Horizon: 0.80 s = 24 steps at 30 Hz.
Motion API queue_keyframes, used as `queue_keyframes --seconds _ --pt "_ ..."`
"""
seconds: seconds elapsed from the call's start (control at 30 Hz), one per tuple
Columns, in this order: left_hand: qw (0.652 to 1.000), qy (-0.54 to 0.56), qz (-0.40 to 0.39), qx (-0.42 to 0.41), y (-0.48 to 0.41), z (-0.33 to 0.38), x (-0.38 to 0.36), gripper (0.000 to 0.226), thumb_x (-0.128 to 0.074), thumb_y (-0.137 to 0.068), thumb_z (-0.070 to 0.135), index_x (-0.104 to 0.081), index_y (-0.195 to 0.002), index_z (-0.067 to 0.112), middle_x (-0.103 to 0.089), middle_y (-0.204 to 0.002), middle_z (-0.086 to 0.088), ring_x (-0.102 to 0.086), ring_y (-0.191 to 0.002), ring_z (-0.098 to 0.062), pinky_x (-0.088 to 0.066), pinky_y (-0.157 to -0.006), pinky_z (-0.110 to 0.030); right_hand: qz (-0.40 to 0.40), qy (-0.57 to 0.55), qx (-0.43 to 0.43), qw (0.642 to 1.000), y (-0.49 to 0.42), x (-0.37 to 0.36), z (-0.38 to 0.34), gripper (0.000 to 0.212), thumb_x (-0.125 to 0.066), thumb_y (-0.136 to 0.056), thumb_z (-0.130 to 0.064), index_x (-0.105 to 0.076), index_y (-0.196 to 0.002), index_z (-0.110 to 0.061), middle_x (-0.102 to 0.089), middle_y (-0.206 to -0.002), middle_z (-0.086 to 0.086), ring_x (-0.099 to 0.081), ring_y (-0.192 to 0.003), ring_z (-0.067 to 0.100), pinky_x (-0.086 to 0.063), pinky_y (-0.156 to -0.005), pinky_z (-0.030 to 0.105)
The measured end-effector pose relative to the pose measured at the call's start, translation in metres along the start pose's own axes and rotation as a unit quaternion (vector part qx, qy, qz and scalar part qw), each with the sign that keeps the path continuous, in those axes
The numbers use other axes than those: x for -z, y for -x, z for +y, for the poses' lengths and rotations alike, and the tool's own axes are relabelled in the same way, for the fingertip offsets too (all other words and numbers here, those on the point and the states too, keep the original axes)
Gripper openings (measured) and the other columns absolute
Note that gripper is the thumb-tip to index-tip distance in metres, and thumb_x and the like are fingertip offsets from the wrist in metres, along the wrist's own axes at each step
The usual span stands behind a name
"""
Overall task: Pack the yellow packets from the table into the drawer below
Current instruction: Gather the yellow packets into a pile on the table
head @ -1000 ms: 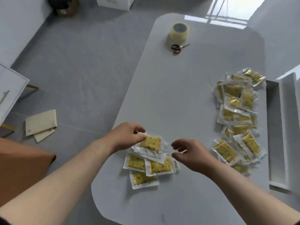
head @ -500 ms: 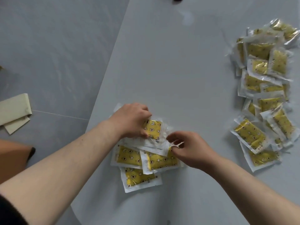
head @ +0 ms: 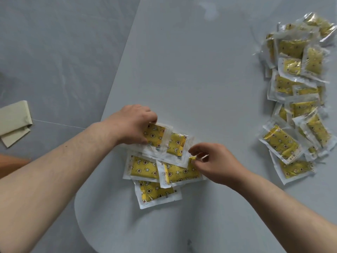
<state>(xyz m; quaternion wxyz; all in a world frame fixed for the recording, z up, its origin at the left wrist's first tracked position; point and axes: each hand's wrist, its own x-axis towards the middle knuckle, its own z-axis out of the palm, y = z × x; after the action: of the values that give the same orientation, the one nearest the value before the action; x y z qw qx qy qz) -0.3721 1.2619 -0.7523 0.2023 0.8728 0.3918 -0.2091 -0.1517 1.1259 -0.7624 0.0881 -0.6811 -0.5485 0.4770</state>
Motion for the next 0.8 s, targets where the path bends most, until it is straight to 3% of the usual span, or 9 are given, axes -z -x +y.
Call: queue_keyframes --seconds 0.1,0.23,0.33,0.43,0.57,0.7,0.8 --pt "1.0 0.016 -0.009 0.011 0.003 -0.005 -0.003 0.057 -0.075 -0.073 0.042 -0.05 -0.122 0.027 -0.052 -0.121 0.009 -0.046 -0.109 -0.013 -0.043 -0.093 -0.031 0.002 0.017 0.006 1.0 -0.001 -0.002 0.001 0.028 -0.064 -0.084 -0.019 -0.07 -0.111 -0.022 -0.065 -0.096 -0.014 -0.06 -0.087 0.002 -0.045 -0.079 0.012" --pt "0.999 -0.018 -0.012 0.048 0.001 -0.004 -0.006 0.081 -0.077 -0.068 0.051 -0.041 -0.137 0.027 -0.048 -0.127 0.004 -0.042 -0.119 -0.019 -0.037 -0.099 -0.034 0.012 0.027 0.009 1.0 -0.006 -0.003 -0.001 0.029 -0.065 -0.085 -0.025 -0.069 -0.114 -0.024 -0.064 -0.099 -0.013 -0.058 -0.088 0.004 -0.045 -0.075 0.013" --pt "0.998 -0.026 -0.016 0.058 -0.001 -0.006 -0.007 0.06 -0.076 -0.066 0.055 -0.054 -0.113 0.024 -0.046 -0.109 0.003 -0.042 -0.103 -0.018 -0.038 -0.083 -0.031 0.023 0.038 0.015 0.999 -0.012 -0.002 -0.004 0.031 -0.066 -0.086 -0.026 -0.067 -0.117 -0.023 -0.06 -0.099 -0.015 -0.056 -0.089 0.004 -0.041 -0.074 0.014" --pt "0.996 0.031 -0.039 0.071 0.002 -0.01 -0.006 0.045 -0.079 -0.068 0.045 -0.049 -0.094 0.025 -0.046 -0.098 0.006 -0.047 -0.092 -0.016 -0.038 -0.069 -0.029 0.03 0.063 0.025 0.997 -0.019 -0.001 -0.011 0.035 -0.066 -0.088 -0.028 -0.063 -0.122 -0.022 -0.058 -0.105 -0.014 -0.054 -0.094 0.006 -0.041 -0.079 0.018" --pt "0.991 0.088 -0.05 0.089 0.011 -0.016 -0.008 0.037 -0.081 -0.071 0.034 -0.046 -0.08 0.025 -0.049 -0.083 0.01 -0.051 -0.079 -0.015 -0.042 -0.062 -0.03 0.064 0.097 0.057 0.992 -0.037 -0.001 -0.025 0.045 -0.066 -0.088 -0.027 -0.055 -0.131 -0.024 -0.054 -0.129 -0.007 -0.051 -0.115 0.013 -0.043 -0.095 0.026" --pt "0.99 0.11 -0.036 0.083 0.015 -0.019 -0.013 0.034 -0.081 -0.07 0.031 -0.054 -0.088 0.022 -0.052 -0.091 0.007 -0.052 -0.084 -0.014 -0.046 -0.07 -0.032 0.064 0.183 0.08 0.978 -0.053 -0.004 -0.041 0.059 -0.066 -0.088 -0.036 -0.044 -0.142 -0.028 -0.043 -0.144 -0.008 -0.034 -0.131 0.02 -0.03 -0.109 0.033" --pt "0.988 0.131 -0.025 0.079 0.018 -0.02 -0.016 0.041 -0.082 -0.07 0.032 -0.057 -0.101 0.022 -0.05 -0.101 0.007 -0.05 -0.094 -0.014 -0.048 -0.082 -0.034 0.035 0.22 0.076 0.972 -0.063 -0.01 -0.048 0.053 -0.064 -0.088 -0.041 -0.049 -0.138 -0.03 -0.053 -0.138 -0.009 -0.038 -0.127 0.02 -0.031 -0.105 0.033"
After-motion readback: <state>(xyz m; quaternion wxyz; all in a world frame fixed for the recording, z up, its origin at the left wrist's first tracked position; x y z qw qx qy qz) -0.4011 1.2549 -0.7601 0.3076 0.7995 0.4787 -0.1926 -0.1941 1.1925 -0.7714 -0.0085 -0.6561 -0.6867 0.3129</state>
